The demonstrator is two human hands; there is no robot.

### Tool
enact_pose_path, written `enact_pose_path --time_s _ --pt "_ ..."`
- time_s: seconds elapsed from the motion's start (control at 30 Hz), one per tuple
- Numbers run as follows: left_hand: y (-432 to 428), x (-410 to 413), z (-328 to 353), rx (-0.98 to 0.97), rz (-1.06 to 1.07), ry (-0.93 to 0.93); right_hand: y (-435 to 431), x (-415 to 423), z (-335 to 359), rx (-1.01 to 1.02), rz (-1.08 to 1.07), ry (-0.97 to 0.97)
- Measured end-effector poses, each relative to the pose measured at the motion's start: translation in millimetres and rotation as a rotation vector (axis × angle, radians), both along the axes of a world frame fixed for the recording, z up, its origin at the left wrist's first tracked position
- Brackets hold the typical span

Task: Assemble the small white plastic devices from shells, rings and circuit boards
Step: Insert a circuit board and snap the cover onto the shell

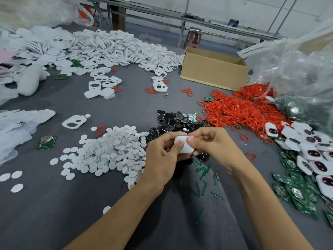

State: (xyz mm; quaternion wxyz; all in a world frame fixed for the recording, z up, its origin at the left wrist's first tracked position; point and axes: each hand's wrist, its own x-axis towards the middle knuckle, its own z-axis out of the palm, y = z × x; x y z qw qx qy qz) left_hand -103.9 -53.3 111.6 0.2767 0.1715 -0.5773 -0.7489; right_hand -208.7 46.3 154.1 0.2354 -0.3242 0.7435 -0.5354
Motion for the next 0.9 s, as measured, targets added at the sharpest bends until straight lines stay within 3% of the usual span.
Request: enact_pose_path --time_s 0.27,0.53,0.9 --pt "1.5 1.5 -1.4 -0.164 0.039 0.033 1.2 0.8 -2.4 -0.103 -0.013 -0.044" --pt "-0.7 0.2 4.0 0.059 -0.002 0.03 -3.5 2.8 -6.9 -0.043 -0.094 0.204" --pt "1.2 0.2 1.8 0.063 0.061 0.006 -4.4 3.6 -5.9 -0.112 -0.062 0.055"
